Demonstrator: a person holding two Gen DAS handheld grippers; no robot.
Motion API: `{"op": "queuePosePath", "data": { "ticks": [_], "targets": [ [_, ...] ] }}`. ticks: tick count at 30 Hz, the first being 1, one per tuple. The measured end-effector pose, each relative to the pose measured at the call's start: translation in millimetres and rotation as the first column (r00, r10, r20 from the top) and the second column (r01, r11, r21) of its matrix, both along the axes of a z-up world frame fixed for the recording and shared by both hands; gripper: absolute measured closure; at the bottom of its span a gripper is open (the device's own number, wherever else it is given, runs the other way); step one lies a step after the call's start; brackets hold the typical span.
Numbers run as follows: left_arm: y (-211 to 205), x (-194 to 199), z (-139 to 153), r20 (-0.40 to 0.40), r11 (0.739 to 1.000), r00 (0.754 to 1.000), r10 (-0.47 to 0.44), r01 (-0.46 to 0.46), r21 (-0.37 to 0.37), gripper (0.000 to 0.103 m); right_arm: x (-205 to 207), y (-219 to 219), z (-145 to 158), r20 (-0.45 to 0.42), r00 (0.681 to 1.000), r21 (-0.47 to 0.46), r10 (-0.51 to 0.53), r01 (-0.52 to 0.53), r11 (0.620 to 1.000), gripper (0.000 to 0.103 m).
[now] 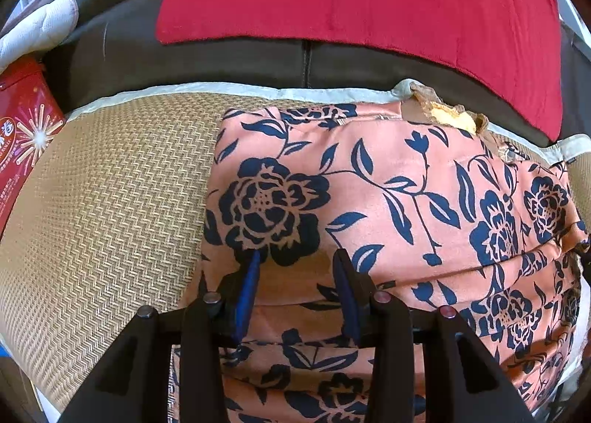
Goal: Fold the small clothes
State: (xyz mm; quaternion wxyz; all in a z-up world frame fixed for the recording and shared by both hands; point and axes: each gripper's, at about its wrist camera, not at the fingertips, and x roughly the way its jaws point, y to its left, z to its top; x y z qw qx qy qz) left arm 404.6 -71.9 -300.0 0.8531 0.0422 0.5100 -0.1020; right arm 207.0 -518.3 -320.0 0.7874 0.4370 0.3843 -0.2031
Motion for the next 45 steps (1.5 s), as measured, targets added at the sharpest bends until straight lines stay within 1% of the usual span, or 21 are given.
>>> {"op": "queuePosePath", "data": {
  "ticks": [2, 3, 5, 6, 7, 9, 12, 14, 16, 18, 20, 22, 24, 27, 29, 31, 34, 37, 40, 42, 45],
  "targets": [
    [0, 1, 1, 0.006, 1.0, 1.0, 0.008, -0.008, 0.001, 0.062, -9, -7, 6, 0.055, 0.998, 0.047, -0.035, 0.033, 0.998, 0.089],
    [0, 1, 3, 0.019, 1.0, 1.0, 0.013, -0.013, -0.002, 0.062, -11, -7, 11, 0.092, 0.995, 0.057, -0.034, 0.029, 0.998, 0.082],
    [-4, -3, 6, 0.041, 1.0, 0.999, 0.014, -0.014, 0.0, 0.062, -9, 0, 18, 0.139, 0.99, 0.067, 0.007, -0.016, 0.998, 0.046],
    [-5, -4, 9, 0.059, 1.0, 0.998, 0.011, -0.011, 0.0, 0.062, -5, 4, 18, 0.155, 0.987, 0.083, 0.034, -0.048, 0.995, 0.014],
    [-5, -4, 11, 0.069, 1.0, 0.998, 0.008, -0.008, -0.003, 0.062, -3, 9, 19, 0.169, 0.985, 0.088, 0.044, -0.059, 0.994, 0.012],
    [-6, -5, 16, 0.084, 1.0, 0.996, -0.001, 0.002, -0.012, 0.062, 2, 18, 22, 0.19, 0.979, 0.07, 0.077, -0.092, 0.993, 0.013],
    [-11, -8, 18, 0.093, 1.0, 0.996, -0.012, 0.013, -0.013, 0.062, 16, 30, 10, 0.19, 0.976, 0.12, 0.106, -0.13, 0.984, 0.014],
    [-13, -8, 17, 0.088, 1.0, 0.996, -0.015, 0.016, -0.009, 0.062, 25, 37, -2, 0.151, 0.981, 0.162, 0.122, -0.147, 0.976, 0.028],
    [-15, -10, 15, 0.085, 1.0, 0.996, -0.019, 0.02, -0.008, 0.062, 36, 48, -11, 0.161, 0.974, 0.197, 0.162, -0.193, 0.961, 0.075],
    [-18, -8, 14, 0.088, 1.0, 0.996, -0.014, 0.015, -0.011, 0.062, 44, 63, -12, 0.157, 0.963, 0.181, 0.218, -0.245, 0.952, 0.08],
    [-17, -6, 14, 0.087, 1.0, 0.996, -0.008, 0.01, -0.025, 0.062, 39, 70, 7, 0.162, 0.966, 0.048, 0.201, -0.211, 0.976, 0.089],
    [-15, -5, 15, 0.088, 0.999, 0.996, -0.004, 0.007, -0.035, 0.062, 22, 67, 40, 0.188, 0.968, -0.119, 0.167, -0.146, 0.982, 0.089],
    [-14, -5, 15, 0.085, 0.999, 0.996, -0.01, 0.012, -0.033, 0.062, 11, 64, 53, 0.163, 0.975, -0.242, 0.154, -0.112, 0.964, 0.089],
    [-18, -4, 7, 0.052, 1.0, 0.998, -0.026, 0.026, 0.002, 0.062, 5, 52, 29, 0.02, 0.995, -0.208, 0.101, -0.094, 0.973, 0.088],
    [-20, -2, -1, 0.022, 0.999, 0.999, -0.028, 0.027, 0.033, 0.062, 7, 43, 4, -0.054, 0.989, -0.057, 0.138, -0.141, 0.988, 0.085],
    [-21, 0, -7, 0.002, 0.999, 1.0, -0.028, 0.028, 0.041, 0.062, 5, 38, -4, -0.03, 0.983, 0.086, 0.179, -0.176, 0.981, 0.084],
    [-21, 1, -8, -0.001, 0.999, 1.0, -0.026, 0.026, 0.038, 0.062, -7, 28, 2, 0.056, 0.986, 0.158, 0.157, -0.164, 0.974, 0.072],
    [-19, 0, -7, -0.001, 0.999, 1.0, -0.026, 0.026, 0.032, 0.062, -23, 15, 10, 0.009, 0.999, 0.084, 0.036, -0.037, 0.996, 0.072],
    [-15, -1, -2, 0.011, 1.0, 1.0, -0.018, 0.017, 0.018, 0.062, -37, 19, 32, 0.07, 0.997, -0.021, -0.043, 0.044, 0.999, 0.072],
    [-12, 0, 2, 0.022, 1.0, 1.0, -0.012, 0.012, 0.005, 0.062, -33, 32, 45, 0.156, 0.988, -0.081, 0.009, 0.004, 0.997, 0.072],
    [-9, -2, 8, 0.051, 1.0, 0.999, -0.009, 0.009, -0.001, 0.061, -8, 59, 46, 0.145, 0.976, -0.142, 0.164, -0.144, 0.979, 0.072]
  ]
}}
